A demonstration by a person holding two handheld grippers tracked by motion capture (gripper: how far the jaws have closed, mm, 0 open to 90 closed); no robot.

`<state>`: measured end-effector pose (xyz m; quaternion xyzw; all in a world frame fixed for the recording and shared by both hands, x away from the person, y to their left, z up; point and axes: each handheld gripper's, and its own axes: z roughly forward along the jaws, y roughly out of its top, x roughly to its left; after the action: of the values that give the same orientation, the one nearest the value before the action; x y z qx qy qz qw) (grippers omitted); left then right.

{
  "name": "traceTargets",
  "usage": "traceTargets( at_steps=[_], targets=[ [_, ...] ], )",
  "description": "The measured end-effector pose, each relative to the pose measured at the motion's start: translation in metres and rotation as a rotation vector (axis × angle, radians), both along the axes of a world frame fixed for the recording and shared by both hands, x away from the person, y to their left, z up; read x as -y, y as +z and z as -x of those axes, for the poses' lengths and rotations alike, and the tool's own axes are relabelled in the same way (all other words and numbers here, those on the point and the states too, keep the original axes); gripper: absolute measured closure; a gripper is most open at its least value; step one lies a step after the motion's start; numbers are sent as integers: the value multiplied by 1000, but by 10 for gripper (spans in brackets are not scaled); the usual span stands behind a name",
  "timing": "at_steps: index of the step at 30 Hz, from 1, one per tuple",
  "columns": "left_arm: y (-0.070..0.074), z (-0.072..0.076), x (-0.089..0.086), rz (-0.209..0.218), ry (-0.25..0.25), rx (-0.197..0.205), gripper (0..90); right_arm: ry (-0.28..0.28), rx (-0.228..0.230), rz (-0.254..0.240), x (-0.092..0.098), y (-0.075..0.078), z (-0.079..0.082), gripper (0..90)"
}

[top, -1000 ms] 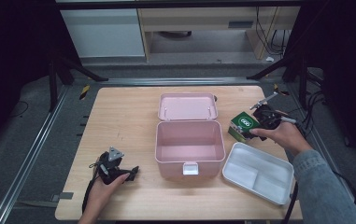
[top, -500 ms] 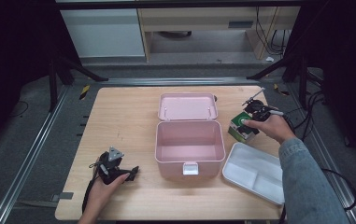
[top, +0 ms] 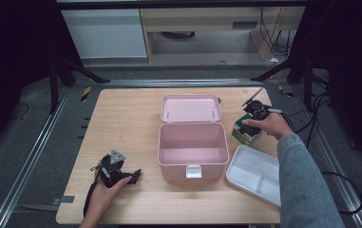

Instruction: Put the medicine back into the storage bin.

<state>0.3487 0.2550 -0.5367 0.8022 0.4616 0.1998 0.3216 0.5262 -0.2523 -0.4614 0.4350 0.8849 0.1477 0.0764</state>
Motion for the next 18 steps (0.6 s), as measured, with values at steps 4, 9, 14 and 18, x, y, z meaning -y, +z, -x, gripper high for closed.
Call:
traceTargets(
  at_steps=[4,9,14,18],
  targets=[
    [0,0,0,0,0,0,0,4,-9,-8,1,-1,-1,155],
    [0,0,0,0,-1,0,0,28,18,7,2,4,5,164],
    [0,0,0,1,0,1,0,44,60,-13,5,20,14,165],
    [0,0,0,1,0,1,0,56,90,-20,6,37,22,166]
  ],
)
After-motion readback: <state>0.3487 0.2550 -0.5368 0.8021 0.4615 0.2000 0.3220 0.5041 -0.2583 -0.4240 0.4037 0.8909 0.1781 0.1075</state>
